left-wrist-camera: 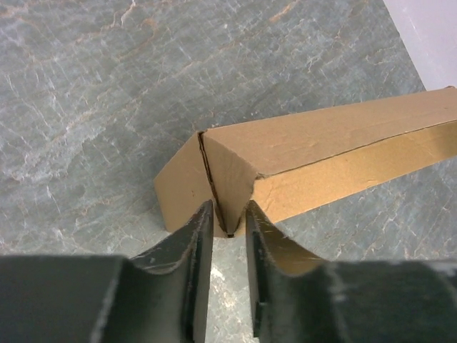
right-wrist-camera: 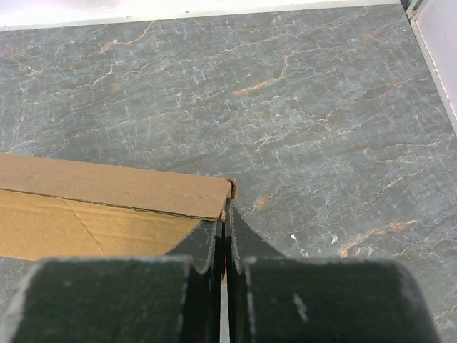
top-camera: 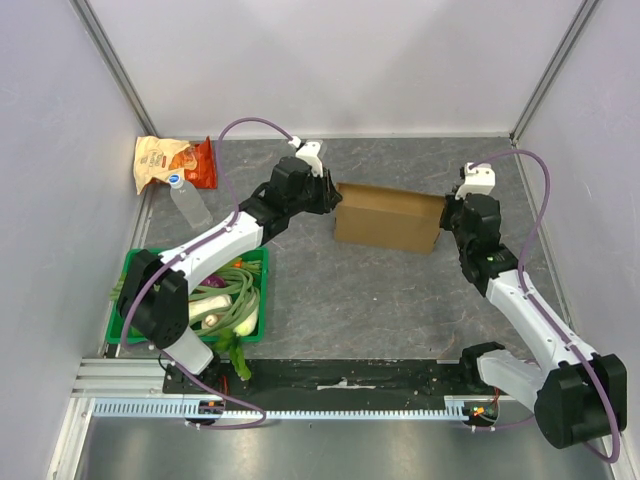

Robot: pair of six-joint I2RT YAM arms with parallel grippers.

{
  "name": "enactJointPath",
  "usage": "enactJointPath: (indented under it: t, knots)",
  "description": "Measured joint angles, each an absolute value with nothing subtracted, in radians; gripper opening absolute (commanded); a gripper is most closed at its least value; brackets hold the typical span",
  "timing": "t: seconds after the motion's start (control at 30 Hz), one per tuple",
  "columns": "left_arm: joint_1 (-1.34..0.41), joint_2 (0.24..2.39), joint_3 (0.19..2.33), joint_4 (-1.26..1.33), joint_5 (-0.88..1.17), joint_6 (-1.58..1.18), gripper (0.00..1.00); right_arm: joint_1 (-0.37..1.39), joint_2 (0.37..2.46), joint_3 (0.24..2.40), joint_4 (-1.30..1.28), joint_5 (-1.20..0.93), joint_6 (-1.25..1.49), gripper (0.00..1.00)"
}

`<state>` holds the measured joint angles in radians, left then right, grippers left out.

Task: Fold the paper box

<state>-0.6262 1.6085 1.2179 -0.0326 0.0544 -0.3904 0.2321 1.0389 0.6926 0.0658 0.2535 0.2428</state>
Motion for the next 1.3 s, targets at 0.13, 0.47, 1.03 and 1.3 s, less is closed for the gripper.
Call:
enactJointPath:
  t: [0.13,0.47,1.03,1.3]
  knots:
    - [-0.626,1.597,1.220,-0.084,0.060,-0.392,0.50,0.232,1.052,0.717,0.034,0.252,0.225,0.00]
    - [-0.626,1.596,1.305,-0.143,0.062,-0.379,0.35,0.232,1.106,0.776,-0.001,0.212,0.209,0.02]
    - [-0.624,1.596,1.310,-0.159,0.044,-0.350,0.08,0.232,1.129,0.939,-0.253,0.211,0.233,0.31]
    - [-0.624,1.596,1.310,-0.159,0.045,-0.350,0.05,0.231,1.155,0.955,-0.294,0.212,0.237,0.44]
